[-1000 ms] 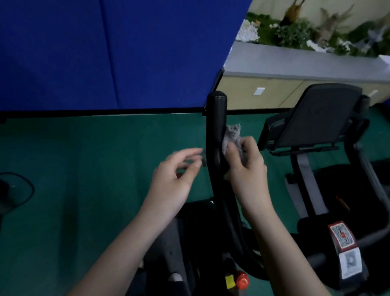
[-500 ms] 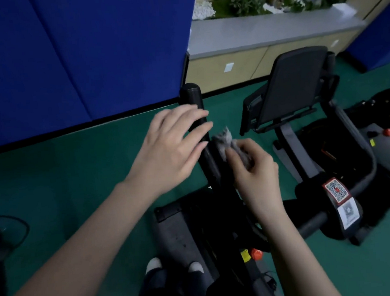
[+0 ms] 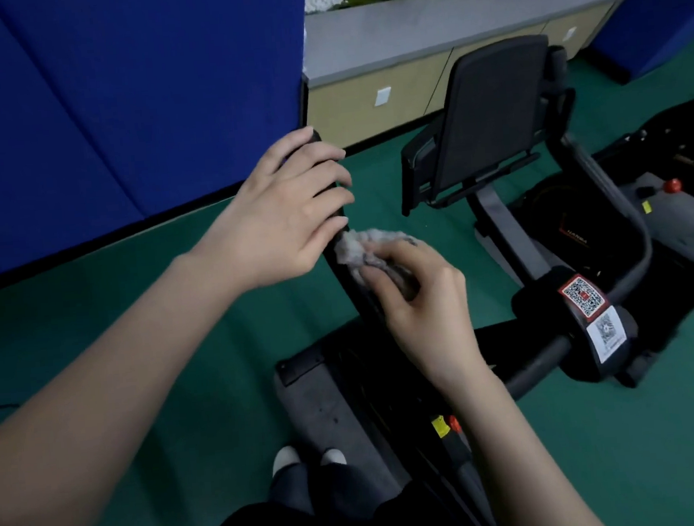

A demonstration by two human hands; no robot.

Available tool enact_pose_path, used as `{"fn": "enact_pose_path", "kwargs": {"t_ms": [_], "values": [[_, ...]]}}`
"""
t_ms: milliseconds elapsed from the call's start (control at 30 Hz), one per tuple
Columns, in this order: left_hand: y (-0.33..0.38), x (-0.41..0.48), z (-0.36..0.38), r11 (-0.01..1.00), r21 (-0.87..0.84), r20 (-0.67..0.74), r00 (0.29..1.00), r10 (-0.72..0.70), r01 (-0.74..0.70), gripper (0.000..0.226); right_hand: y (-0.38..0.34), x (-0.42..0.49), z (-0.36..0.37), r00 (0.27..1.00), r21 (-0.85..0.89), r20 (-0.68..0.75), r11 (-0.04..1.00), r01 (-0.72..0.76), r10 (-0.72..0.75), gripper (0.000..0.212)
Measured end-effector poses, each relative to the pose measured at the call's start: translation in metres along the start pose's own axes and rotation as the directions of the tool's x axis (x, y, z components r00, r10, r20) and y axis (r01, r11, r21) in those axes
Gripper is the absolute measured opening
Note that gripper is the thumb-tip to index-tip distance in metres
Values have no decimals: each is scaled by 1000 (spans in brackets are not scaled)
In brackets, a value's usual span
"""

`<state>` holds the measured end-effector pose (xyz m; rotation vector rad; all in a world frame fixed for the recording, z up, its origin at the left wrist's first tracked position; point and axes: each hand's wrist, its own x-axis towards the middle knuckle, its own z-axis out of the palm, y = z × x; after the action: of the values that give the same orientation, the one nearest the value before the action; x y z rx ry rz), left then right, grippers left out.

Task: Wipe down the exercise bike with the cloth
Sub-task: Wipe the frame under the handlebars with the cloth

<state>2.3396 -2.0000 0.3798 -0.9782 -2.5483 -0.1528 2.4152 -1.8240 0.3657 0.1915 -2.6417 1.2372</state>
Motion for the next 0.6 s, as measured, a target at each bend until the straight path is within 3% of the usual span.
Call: {"fn": "enact_pose_path", "kwargs": {"t_ms": [233, 400, 600], "values": [[7, 1, 0, 999, 26, -6, 999, -34, 34, 35, 18, -14, -17, 973, 63, 154, 985, 162, -170, 23], [14, 6, 3, 994, 93, 17, 998, -58, 56, 41, 15, -3, -7, 979, 65, 124, 986, 154, -161, 22], [21, 9, 8, 990, 130, 3, 998, -61, 60, 41, 30, -15, -30, 964, 138, 210, 981, 139, -166, 25]]}}
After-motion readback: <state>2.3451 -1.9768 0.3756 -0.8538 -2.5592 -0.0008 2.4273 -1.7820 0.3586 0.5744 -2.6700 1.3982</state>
